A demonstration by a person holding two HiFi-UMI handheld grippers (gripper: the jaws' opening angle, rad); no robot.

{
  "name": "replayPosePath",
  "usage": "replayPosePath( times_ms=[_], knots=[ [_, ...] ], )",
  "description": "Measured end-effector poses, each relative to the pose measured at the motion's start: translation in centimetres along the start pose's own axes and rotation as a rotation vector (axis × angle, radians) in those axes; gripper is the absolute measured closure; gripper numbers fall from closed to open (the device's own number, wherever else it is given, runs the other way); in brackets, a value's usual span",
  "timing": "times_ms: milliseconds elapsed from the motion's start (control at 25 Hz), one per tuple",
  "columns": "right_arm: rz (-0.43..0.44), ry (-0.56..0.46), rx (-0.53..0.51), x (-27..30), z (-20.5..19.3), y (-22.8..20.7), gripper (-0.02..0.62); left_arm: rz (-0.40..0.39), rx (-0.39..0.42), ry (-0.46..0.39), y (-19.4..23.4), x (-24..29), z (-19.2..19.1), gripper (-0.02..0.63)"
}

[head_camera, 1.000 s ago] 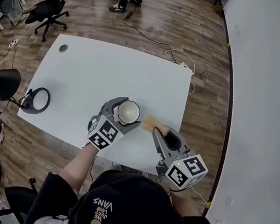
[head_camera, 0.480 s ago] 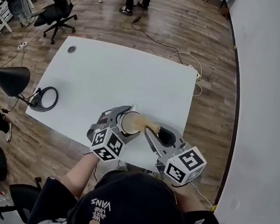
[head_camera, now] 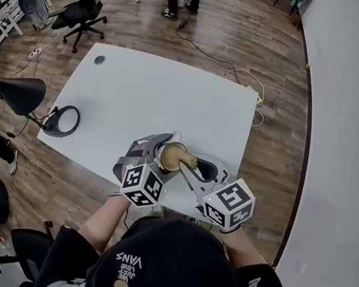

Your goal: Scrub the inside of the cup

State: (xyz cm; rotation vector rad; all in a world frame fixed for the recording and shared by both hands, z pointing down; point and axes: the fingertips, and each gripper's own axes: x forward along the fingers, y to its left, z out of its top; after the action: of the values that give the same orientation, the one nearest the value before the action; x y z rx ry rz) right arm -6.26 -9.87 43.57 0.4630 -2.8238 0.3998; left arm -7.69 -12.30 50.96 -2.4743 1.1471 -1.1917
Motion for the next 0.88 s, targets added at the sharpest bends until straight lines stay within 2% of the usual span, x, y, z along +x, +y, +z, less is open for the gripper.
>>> replayPosePath(
  times_ms=[120, 360, 560, 720, 880],
  knots=[
    [0.012, 0.028, 0.011, 0.1, -0.7, 0.3, 0.503, 0.013, 0.024, 0.011, 0.3, 0.0, -0.1, 0.191],
    [0.097, 0.025, 0.05, 0.6, 0.0, 1.5, 0.505, -0.001, 0.021, 0.004, 0.2, 0.5, 0.4, 0.192],
    [0.017, -0.025, 0.05, 0.6, 1.0, -0.4, 0.505, -0.015, 0.031, -0.024, -0.6, 0.6, 1.1, 0.192],
    [-0.06, -0.005, 0.054, 0.2, 0.7, -2.2, 0.505, -0.015, 0.017, -0.032, -0.6, 0.7, 1.3, 0.192],
    [-0.043, 0.054, 0.052, 0.5, -0.4, -1.7, 0.505, -0.004, -0.009, -0.02, 0.5, 0.8, 0.6, 0.192]
  ],
)
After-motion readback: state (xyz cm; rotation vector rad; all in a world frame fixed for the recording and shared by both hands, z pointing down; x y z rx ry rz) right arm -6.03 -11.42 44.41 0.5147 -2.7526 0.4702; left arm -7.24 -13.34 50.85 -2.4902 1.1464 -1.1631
